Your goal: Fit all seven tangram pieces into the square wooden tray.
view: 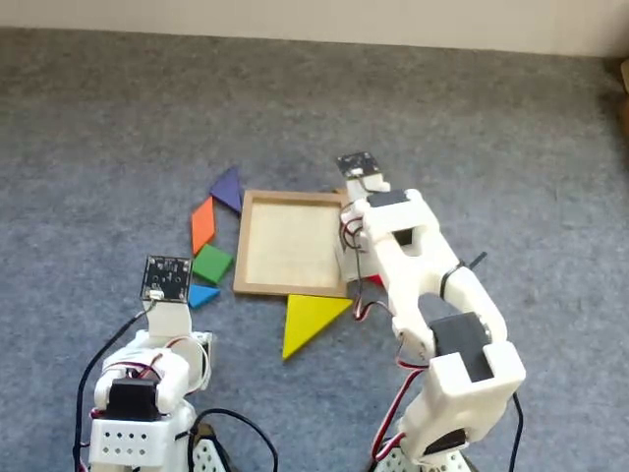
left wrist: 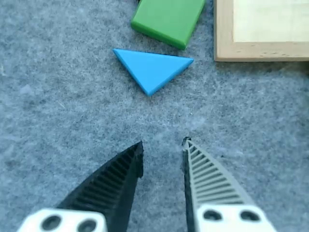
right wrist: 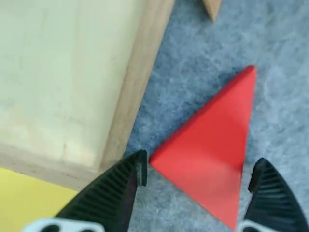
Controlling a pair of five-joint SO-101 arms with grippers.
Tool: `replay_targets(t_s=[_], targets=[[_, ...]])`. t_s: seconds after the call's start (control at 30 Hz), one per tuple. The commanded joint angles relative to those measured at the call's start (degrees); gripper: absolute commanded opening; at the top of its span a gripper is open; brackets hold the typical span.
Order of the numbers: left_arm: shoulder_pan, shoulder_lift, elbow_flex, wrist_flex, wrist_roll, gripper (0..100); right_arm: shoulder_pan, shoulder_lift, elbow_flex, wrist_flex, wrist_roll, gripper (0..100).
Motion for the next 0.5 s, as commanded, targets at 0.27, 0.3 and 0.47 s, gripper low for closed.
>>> replay_targets(t_s=[0.27,0.3,0.47], targets=[[-0.8,-2.5,1.1,0.4,0.4,14,1.1,-0.4,-2.9,-0.8,0.7,32.6],[-0.8,-2.5,1.1,0.4,0.4,14,1.2,0.0,-2.9,-0.9,0.7,30.9],[-0.8,-2.5,1.1,0.4,0.4,14,2.4,1.6,-3.4,-2.0,1.0,19.0]])
